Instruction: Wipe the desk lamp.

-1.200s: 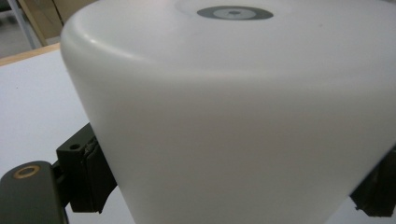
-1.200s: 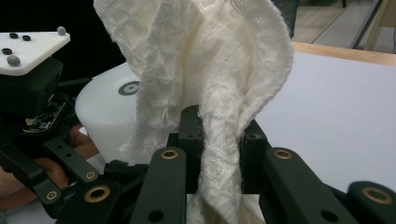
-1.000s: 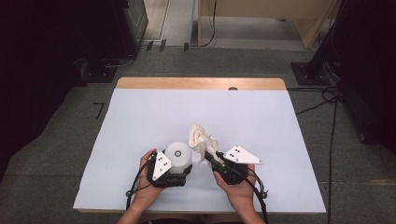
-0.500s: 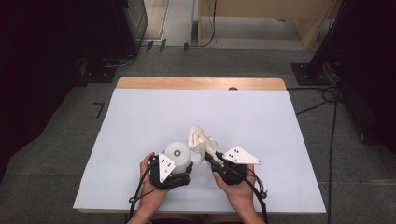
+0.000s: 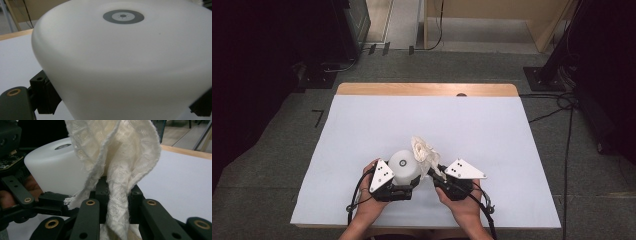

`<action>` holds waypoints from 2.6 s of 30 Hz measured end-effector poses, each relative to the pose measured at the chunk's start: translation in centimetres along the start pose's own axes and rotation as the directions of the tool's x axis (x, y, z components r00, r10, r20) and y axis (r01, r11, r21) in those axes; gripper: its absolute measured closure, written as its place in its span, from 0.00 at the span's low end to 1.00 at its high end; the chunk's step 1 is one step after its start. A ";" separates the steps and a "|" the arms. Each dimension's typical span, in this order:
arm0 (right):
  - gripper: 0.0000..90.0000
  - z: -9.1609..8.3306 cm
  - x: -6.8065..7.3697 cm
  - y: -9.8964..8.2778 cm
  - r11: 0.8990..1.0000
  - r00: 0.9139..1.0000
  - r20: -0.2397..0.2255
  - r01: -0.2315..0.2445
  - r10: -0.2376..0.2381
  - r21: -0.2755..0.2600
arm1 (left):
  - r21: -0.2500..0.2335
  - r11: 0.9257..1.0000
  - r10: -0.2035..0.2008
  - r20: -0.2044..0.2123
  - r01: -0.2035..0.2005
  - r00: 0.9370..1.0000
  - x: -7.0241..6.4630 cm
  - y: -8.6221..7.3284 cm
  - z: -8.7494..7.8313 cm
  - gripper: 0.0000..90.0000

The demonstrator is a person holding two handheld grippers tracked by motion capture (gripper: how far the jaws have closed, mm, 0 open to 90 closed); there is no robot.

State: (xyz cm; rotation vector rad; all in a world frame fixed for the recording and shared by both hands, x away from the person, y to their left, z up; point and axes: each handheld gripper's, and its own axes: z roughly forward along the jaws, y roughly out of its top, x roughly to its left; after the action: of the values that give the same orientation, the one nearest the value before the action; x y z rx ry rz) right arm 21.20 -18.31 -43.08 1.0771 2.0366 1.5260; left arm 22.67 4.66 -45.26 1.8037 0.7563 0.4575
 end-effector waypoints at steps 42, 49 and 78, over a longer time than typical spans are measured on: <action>0.85 1.1 0.3 -0.9 0.996 0.999 -0.002 -0.035 0.035 0.079 | -0.120 0.992 -0.023 0.063 0.031 0.998 0.9 1.6 -1.8 0.09; 0.85 0.0 -0.1 0.0 0.999 0.999 0.017 -0.028 0.028 0.027 | -0.061 0.998 0.021 0.025 -0.020 0.999 0.8 0.2 -0.3 0.09; 0.85 -0.2 -0.9 -0.2 0.999 0.998 0.051 -0.029 0.027 0.027 | 0.043 0.999 -0.013 -0.224 0.023 0.975 0.7 -2.5 1.4 0.09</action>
State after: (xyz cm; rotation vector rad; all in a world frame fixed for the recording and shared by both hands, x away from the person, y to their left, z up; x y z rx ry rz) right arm 21.55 -19.11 -43.34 1.1480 2.0225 1.4723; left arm 23.37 4.74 -48.07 1.8044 0.9432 0.6436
